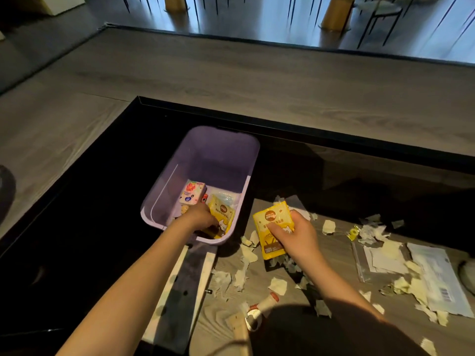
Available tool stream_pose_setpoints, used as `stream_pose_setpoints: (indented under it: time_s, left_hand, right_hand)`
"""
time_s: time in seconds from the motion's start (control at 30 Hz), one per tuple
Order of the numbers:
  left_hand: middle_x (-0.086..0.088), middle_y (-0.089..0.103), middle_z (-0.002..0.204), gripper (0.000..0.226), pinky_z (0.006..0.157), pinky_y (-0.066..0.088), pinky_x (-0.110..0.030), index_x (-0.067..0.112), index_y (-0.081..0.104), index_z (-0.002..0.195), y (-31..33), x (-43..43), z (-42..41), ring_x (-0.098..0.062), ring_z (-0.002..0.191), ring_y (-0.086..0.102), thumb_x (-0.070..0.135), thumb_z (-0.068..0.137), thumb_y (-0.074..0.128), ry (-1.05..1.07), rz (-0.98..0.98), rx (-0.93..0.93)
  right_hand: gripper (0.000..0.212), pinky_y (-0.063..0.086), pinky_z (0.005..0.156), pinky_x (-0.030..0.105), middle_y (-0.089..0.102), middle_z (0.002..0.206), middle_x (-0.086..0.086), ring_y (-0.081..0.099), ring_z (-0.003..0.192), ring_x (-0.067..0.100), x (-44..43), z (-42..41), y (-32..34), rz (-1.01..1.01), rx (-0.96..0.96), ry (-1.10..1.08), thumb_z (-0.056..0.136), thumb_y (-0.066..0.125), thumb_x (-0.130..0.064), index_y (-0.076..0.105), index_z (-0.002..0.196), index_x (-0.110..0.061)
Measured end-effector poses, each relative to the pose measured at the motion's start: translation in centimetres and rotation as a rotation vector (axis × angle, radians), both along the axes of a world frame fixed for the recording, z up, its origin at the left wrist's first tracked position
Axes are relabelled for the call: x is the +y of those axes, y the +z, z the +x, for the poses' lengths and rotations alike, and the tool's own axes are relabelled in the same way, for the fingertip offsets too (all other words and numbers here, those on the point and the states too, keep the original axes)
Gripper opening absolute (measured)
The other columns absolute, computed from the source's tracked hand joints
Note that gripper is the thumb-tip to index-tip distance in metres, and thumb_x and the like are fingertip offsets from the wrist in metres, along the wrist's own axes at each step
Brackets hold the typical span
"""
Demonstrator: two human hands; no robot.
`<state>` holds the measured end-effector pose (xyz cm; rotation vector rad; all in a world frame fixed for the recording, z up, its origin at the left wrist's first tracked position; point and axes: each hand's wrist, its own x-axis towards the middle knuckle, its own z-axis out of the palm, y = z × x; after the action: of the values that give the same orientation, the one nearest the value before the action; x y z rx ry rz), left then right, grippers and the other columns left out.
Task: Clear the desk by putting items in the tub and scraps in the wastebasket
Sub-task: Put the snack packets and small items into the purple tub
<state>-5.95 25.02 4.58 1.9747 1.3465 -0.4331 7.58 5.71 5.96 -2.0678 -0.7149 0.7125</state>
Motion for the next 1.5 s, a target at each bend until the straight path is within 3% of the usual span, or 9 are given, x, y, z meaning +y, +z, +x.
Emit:
stream_pose_setpoints:
  time_s: [0.23,0.37,0.43,0.7,0.8,0.93,1.07,1.33,1.5]
  left_hand:
    - [-0.006,0.063,0.105,0.037,0.082,0.052,-0.033,0.016,0.060,0.112,-0.6,-0.5,0.4,-0.023,0.095,0.060,0.041,0.085,0.054,-0.210,0.335,0.351]
    - [-0.011,0.055,0.121,0.048,0.079,0.048,-0.037,0.014,0.048,0.129,1.5,-1.7,0.1,-0.029,0.106,0.055,0.038,0.088,0.054,-0.094,0.586,0.041]
    - [-0.011,0.057,0.112,0.037,0.079,0.044,-0.035,0.007,0.057,0.115,3.4,-3.3,0.1,-0.027,0.104,0.052,0.033,0.091,0.052,-0.025,0.664,-0.278]
    - [0.007,0.053,0.066,0.029,0.061,0.038,-0.026,0.025,0.056,0.070,5.8,-8.8,-0.2,-0.011,0.064,0.052,0.029,0.097,0.045,0.140,-0.025,-0.760]
    - [0.005,0.055,0.062,0.029,0.047,0.038,-0.015,0.022,0.056,0.072,6.7,-8.5,-1.0,0.001,0.047,0.049,0.018,0.098,0.043,0.286,-0.106,-0.835]
    - [-0.001,0.061,0.073,0.019,0.062,0.042,-0.024,0.013,0.060,0.083,6.8,-5.5,-1.9,-0.013,0.066,0.055,0.016,0.096,0.047,0.293,0.084,-0.719]
    - [-0.015,0.062,0.092,0.023,0.070,0.038,-0.032,0.002,0.063,0.096,5.2,-1.1,-2.3,-0.027,0.085,0.057,0.018,0.096,0.046,0.280,0.212,-0.501]
    - [-0.013,0.064,0.094,0.019,0.074,0.050,-0.032,0.005,0.062,0.098,1.4,1.5,-0.1,-0.025,0.084,0.062,0.021,0.091,0.056,-0.037,0.004,0.025]
    - [-0.008,0.062,0.092,0.030,0.077,0.050,-0.028,0.009,0.061,0.108,0.0,1.2,0.4,-0.021,0.083,0.058,0.032,0.088,0.059,-0.137,0.121,0.239]
  right_hand:
    - [0.076,0.057,0.082,0.035,0.060,0.109,-0.010,0.063,0.098,0.012,-1.2,-0.3,0.8,0.046,0.127,-0.015,0.084,0.068,-0.027,0.023,0.144,-0.040]
    - [0.082,0.055,0.088,0.037,0.060,0.120,-0.005,0.063,0.103,0.012,-1.3,-0.3,1.1,0.086,0.138,-0.003,0.086,0.065,-0.027,0.011,0.148,-0.036]
    - [0.077,0.055,0.083,0.028,0.061,0.119,-0.006,0.063,0.100,0.006,-1.2,-0.7,1.5,0.154,0.168,0.000,0.089,0.062,-0.024,0.013,0.148,-0.034]
    - [0.046,0.053,0.071,0.014,0.055,0.110,-0.020,0.061,0.094,-0.002,2.0,-2.4,4.4,0.381,0.279,0.058,0.099,0.043,-0.022,0.027,0.141,-0.033]
    - [0.024,0.056,0.081,0.031,0.062,0.106,-0.008,0.064,0.094,0.007,4.1,-2.9,4.6,0.349,0.177,0.156,0.100,0.039,-0.020,0.046,0.123,-0.023]
    - [0.016,0.055,0.077,0.047,0.070,0.089,0.002,0.068,0.082,0.018,6.6,-3.1,3.9,0.229,0.041,0.218,0.096,0.049,-0.025,0.058,0.107,-0.017]
    - [0.026,0.052,0.071,0.038,0.058,0.070,-0.003,0.059,0.072,0.017,7.6,-2.3,2.5,0.052,-0.187,0.285,0.094,0.051,-0.025,0.058,0.118,-0.016]
    - [0.051,0.053,0.076,0.041,0.065,0.103,0.007,0.062,0.093,0.025,7.7,-1.4,1.6,-0.132,-0.326,0.407,0.092,0.054,-0.037,0.040,0.139,-0.024]
    - [0.052,0.054,0.077,0.039,0.064,0.112,0.005,0.062,0.098,0.024,7.9,-1.3,1.6,-0.157,-0.358,0.427,0.093,0.053,-0.040,0.038,0.140,-0.026]
